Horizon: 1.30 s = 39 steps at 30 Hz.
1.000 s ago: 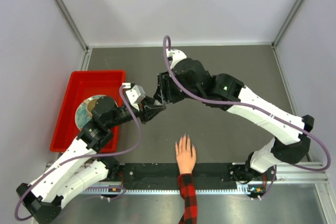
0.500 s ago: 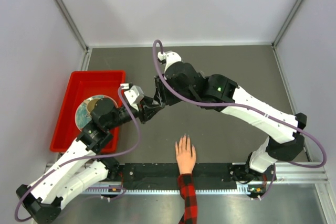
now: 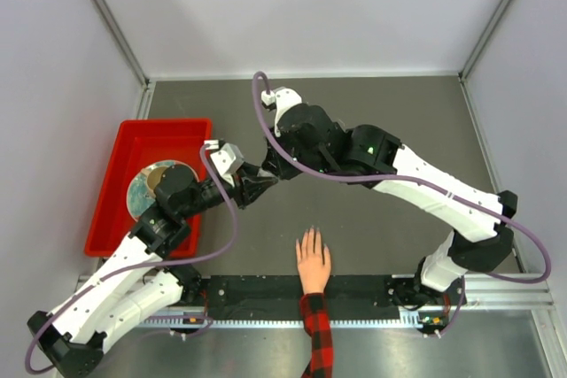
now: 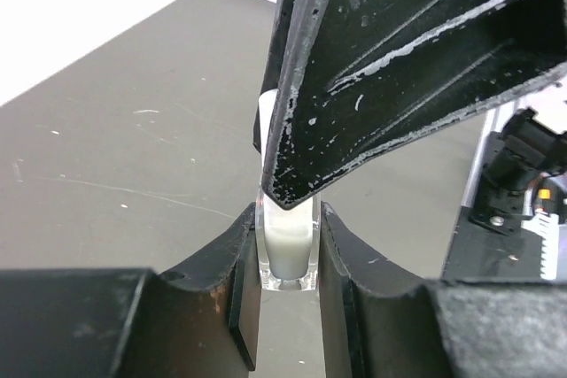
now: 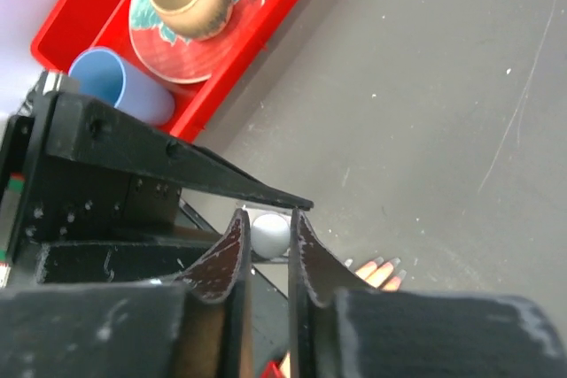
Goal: Paint the nails
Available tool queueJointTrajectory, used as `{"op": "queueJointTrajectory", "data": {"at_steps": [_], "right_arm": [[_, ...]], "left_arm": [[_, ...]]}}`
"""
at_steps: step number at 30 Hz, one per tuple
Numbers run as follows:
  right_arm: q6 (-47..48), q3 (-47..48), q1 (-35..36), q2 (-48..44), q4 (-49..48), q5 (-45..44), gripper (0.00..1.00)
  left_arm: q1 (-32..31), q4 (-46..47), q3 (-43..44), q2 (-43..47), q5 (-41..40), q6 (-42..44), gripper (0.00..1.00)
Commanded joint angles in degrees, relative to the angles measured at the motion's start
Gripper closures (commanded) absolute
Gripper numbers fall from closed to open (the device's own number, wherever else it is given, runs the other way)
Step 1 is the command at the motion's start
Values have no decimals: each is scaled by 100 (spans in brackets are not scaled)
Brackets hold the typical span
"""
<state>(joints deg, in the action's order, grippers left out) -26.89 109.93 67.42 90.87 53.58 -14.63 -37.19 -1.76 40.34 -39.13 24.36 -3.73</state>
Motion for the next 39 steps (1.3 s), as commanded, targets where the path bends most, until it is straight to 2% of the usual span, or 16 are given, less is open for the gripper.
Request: {"op": "queueJointTrajectory", "data": {"at_steps": [1, 4, 6, 7, 10, 12, 14, 16, 17, 20, 21, 22, 27, 32, 35, 39], "right_arm": [[857, 275, 52, -60, -93, 791, 100], [1858, -240, 52, -437, -347, 1915, 100], [2388, -734, 52, -999, -785, 2655, 100], [2904, -1110, 52, -1149, -884, 3511, 100], [3392, -1351, 43, -1493, -920, 4998, 100], [3436, -1299, 43, -1424, -894, 5425, 100], [3498, -1150, 43, -1336, -736, 5664, 100], [3559, -1166, 43, -1309, -735, 5490, 100], [3534, -1202, 43, -1344, -866, 5367, 100], [3297, -1272, 43, -1475, -1208, 4683, 97], [3087, -1290, 43, -1510, -1305, 4393, 60], [2955, -1264, 52, -1554, -1350, 3642, 46], [1456, -868, 52, -1493, -982, 329, 28], [230, -351, 52, -1020, -341, -558, 31], [-87, -68, 52, -739, -243, -392, 49], [-158, 63, 52, -475, -278, -286, 55]], "left_arm": [[1, 272, 141, 143, 560, -365, 100], [1, 553, 159, 143, 1840, -594, 100], [10, 1114, 194, 99, 3355, -988, 100], [10, 1403, 150, 99, 3756, -1233, 100], [1, 3326, -60, 20, 4924, -2778, 100], [-8, 3578, 0, -41, 5113, -3292, 100], [1, 3053, 246, -59, 5228, -2866, 100], [1, 1237, 683, -68, 4914, -1988, 100], [-8, 770, 817, -68, 4712, -1191, 100], [1, -25, 985, -33, 3730, -631, 100], [1, -139, 994, -15, 3412, -516, 100], [-8, -367, 1028, -24, 3104, -324, 100], [1, -746, 950, -164, 800, 82, 100], [1, -555, 853, -358, 87, 329, 100], [-8, -317, 730, -419, -19, 329, 100], [1, -273, 730, -525, 34, 285, 100]]}}
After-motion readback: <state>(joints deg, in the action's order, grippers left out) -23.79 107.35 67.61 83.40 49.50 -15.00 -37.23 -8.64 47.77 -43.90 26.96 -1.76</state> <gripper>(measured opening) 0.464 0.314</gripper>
